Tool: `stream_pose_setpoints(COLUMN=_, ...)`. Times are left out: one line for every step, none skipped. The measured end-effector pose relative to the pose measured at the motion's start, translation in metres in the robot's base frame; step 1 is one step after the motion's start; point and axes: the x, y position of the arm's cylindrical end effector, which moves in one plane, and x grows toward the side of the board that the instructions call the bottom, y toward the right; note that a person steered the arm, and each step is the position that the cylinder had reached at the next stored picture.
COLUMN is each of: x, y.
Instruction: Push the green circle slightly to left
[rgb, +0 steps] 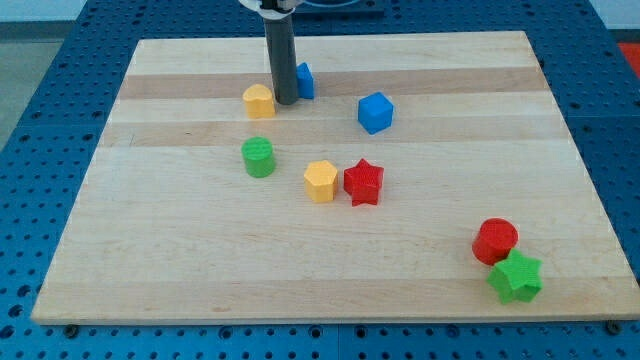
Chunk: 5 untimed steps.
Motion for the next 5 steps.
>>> stream_pose_setpoints(x=0.022, y=0.011)
stream_pose_setpoints(x=0.026, y=0.019)
stream_pose_setpoints(x=0.026, y=0.035)
stream_pose_setpoints(x=0.006, y=0.045)
stream_pose_setpoints(x=0.005, y=0.045)
